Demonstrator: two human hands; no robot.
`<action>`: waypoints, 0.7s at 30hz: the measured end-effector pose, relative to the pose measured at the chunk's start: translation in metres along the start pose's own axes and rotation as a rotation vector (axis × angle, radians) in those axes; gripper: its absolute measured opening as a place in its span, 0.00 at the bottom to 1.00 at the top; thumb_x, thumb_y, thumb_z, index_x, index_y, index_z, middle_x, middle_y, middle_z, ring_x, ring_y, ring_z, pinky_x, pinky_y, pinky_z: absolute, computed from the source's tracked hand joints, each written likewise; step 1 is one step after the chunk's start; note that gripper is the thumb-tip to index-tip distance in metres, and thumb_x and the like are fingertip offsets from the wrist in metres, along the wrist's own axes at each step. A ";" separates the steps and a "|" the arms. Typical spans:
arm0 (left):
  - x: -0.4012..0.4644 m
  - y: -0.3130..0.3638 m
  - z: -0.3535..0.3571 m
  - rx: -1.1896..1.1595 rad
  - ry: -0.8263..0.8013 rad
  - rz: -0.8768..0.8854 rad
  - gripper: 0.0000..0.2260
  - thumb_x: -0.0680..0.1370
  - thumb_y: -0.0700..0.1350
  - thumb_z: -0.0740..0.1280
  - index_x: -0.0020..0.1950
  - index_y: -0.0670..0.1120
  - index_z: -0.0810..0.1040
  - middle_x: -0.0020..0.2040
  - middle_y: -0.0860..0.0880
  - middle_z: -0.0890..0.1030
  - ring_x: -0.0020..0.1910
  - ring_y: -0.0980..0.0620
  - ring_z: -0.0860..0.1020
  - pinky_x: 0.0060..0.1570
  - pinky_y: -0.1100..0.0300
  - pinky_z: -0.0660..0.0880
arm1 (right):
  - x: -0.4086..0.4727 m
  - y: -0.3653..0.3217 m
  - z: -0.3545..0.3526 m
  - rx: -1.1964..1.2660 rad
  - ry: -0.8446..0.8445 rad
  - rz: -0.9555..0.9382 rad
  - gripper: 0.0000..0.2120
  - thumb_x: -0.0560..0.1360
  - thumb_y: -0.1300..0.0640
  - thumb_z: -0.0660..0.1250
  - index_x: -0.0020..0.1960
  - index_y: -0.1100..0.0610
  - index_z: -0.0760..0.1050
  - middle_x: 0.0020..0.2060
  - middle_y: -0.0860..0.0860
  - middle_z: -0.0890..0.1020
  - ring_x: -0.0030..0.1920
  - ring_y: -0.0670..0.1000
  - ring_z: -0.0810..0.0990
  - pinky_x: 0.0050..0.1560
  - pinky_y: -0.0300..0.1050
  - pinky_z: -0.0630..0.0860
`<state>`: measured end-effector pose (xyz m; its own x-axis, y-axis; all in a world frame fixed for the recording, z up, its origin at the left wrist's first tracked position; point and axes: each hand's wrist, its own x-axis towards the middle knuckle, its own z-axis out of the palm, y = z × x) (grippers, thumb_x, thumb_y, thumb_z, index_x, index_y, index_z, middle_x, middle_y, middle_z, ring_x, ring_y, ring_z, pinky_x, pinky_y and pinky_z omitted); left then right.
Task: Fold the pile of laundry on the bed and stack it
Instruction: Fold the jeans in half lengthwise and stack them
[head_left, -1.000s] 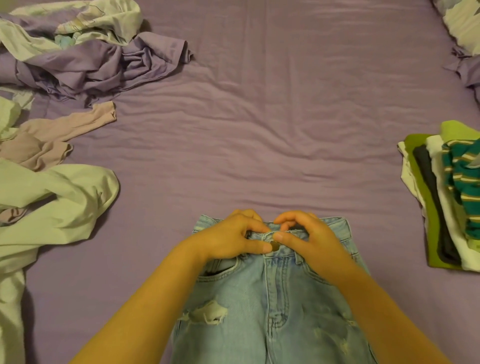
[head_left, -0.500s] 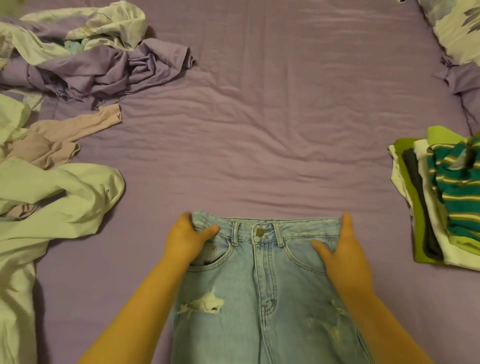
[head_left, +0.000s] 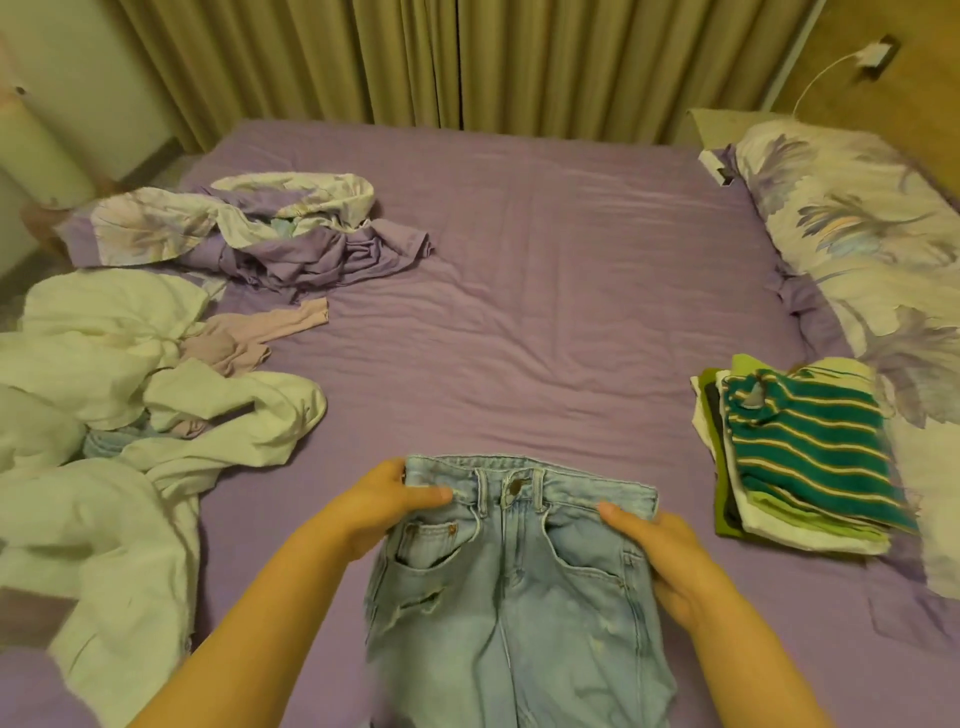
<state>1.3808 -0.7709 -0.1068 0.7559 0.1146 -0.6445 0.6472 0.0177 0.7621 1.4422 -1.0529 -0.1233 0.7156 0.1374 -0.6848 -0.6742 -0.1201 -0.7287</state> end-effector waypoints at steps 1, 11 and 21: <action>-0.016 0.007 0.003 -0.028 0.006 0.030 0.14 0.75 0.37 0.70 0.59 0.40 0.76 0.54 0.40 0.83 0.51 0.45 0.83 0.47 0.58 0.80 | -0.015 -0.004 -0.001 0.023 -0.020 0.004 0.21 0.71 0.58 0.72 0.60 0.67 0.76 0.52 0.62 0.82 0.53 0.62 0.82 0.59 0.59 0.75; -0.179 0.083 0.009 -0.119 0.144 0.349 0.09 0.74 0.39 0.71 0.53 0.40 0.79 0.50 0.43 0.84 0.48 0.46 0.83 0.42 0.59 0.79 | -0.166 -0.087 -0.015 -0.100 -0.093 -0.334 0.10 0.77 0.60 0.65 0.54 0.65 0.80 0.47 0.60 0.84 0.50 0.61 0.83 0.56 0.59 0.77; -0.283 0.174 0.003 0.464 0.670 0.736 0.10 0.79 0.49 0.65 0.43 0.50 0.65 0.37 0.45 0.72 0.33 0.50 0.69 0.30 0.56 0.63 | -0.286 -0.175 -0.016 -0.330 0.209 -0.841 0.18 0.77 0.52 0.65 0.36 0.64 0.69 0.33 0.67 0.69 0.34 0.53 0.68 0.37 0.47 0.61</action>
<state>1.2793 -0.8030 0.2081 0.8564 0.4625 0.2294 0.1399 -0.6356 0.7592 1.3582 -1.0870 0.2000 0.9857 0.1301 0.1066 0.1454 -0.3399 -0.9292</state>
